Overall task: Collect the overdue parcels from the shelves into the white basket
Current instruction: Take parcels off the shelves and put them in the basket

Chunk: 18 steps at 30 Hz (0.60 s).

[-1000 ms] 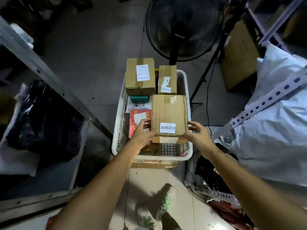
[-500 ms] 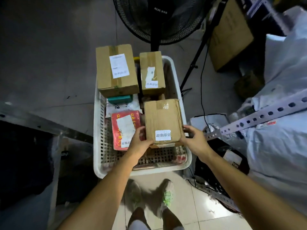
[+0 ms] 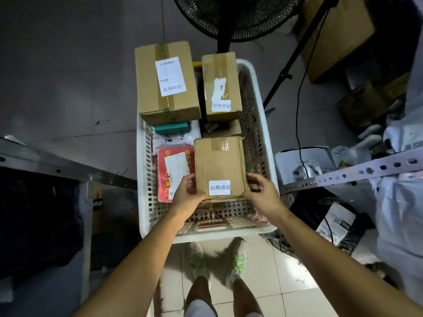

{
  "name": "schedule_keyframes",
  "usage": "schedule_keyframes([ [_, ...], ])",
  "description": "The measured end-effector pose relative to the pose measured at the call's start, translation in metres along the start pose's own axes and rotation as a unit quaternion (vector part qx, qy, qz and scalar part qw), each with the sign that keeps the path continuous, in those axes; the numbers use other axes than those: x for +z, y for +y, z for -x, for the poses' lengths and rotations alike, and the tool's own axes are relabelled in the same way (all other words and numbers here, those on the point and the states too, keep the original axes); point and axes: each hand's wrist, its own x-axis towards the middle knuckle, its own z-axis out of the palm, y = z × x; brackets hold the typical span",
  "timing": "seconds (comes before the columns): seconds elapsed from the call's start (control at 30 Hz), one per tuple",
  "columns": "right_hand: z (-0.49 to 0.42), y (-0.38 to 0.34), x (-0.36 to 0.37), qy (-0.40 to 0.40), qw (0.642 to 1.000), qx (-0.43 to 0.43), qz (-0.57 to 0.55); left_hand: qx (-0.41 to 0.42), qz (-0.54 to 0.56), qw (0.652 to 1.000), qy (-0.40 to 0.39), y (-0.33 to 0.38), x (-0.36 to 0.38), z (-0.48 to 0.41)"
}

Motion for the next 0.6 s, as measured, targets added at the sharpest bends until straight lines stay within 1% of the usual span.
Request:
schedule_keyframes([
  [0.13, -0.005, -0.001, -0.007, 0.007, 1.000, -0.008, 0.013, -0.001, 0.003, 1.000, 0.003, 0.005, 0.009, -0.003],
  [0.33, -0.006, 0.013, -0.028, 0.046, 0.999, 0.009, 0.016, -0.003, -0.011, 1.000, -0.029, 0.001, 0.040, -0.011],
  [0.6, -0.025, 0.021, -0.020, 0.057, 0.998, 0.008, 0.038, 0.005, -0.007, 1.000, -0.021, -0.012, 0.052, -0.028],
])
